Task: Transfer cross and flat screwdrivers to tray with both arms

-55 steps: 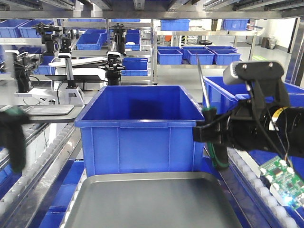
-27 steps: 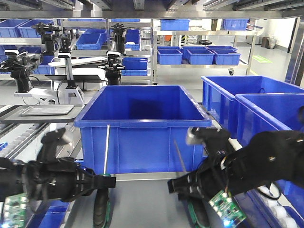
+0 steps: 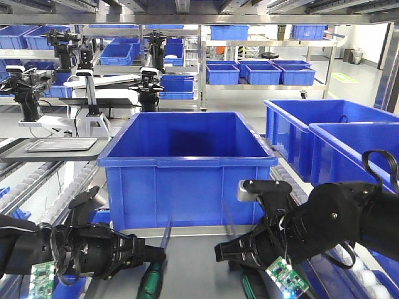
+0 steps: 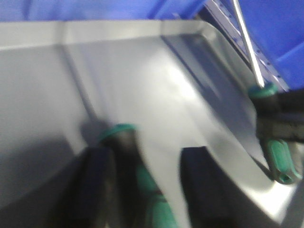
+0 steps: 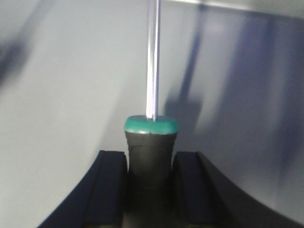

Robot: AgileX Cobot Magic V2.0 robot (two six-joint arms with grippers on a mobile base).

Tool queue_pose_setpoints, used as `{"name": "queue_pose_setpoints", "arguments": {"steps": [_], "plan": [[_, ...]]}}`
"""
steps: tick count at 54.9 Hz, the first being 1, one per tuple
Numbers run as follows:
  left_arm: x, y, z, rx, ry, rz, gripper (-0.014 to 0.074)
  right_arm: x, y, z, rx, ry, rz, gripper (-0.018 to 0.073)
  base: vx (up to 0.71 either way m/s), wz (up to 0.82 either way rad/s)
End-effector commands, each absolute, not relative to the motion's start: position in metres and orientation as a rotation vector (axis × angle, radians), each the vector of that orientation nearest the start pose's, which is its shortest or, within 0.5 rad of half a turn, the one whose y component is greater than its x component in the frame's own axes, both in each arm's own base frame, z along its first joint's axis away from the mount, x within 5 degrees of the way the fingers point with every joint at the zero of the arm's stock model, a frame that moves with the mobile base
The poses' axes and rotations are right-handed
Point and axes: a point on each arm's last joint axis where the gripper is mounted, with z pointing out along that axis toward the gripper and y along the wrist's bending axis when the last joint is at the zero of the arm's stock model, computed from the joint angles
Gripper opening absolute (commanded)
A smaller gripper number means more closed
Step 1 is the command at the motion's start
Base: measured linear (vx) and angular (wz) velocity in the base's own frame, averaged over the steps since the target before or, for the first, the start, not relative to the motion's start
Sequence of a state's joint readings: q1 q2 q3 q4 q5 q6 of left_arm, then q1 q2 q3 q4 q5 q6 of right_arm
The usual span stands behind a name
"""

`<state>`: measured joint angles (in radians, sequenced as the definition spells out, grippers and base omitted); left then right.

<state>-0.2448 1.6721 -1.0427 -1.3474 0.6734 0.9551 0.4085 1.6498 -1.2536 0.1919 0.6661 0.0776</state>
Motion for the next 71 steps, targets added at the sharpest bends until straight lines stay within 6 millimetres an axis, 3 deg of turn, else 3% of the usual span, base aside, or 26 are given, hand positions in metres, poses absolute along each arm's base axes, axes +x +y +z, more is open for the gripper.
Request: {"name": "queue_pose_setpoints", "arguments": {"steps": [1,7,12,26,36,63,71], "plan": [[0.321,-0.141,0.268,0.232,2.225,-1.111,0.0522,0.325,0.151,0.303,-0.263,2.409,0.429,0.0524,0.0,0.0],[0.321,-0.14,0.274,0.229,2.195,-1.109,0.0521,0.323,0.15,0.309,-0.261,2.39,0.434,0.0634,0.0,0.0],[0.319,-0.138,0.29,0.282,2.13,-1.059,0.0521,0.317,0.147,0.321,-0.261,2.353,0.443,0.0657,0.0,0.0],[0.295,-0.126,0.36,0.314,1.897,-0.95,0.0521,0.283,0.132,0.38,-0.267,2.146,0.475,0.06,0.0,0.0],[0.272,-0.118,0.391,0.32,1.793,-0.922,0.0521,0.265,0.124,0.402,-0.264,2.079,0.49,0.0524,0.0,0.0],[0.266,-0.115,0.398,0.324,1.769,-0.893,0.0511,0.26,0.122,0.407,-0.263,2.061,0.494,0.0361,0.0,0.0],[0.237,-0.098,0.402,0.304,1.761,-0.69,0.0417,0.26,0.122,0.407,-0.264,2.062,0.494,0.0319,0.0,0.0]]}}
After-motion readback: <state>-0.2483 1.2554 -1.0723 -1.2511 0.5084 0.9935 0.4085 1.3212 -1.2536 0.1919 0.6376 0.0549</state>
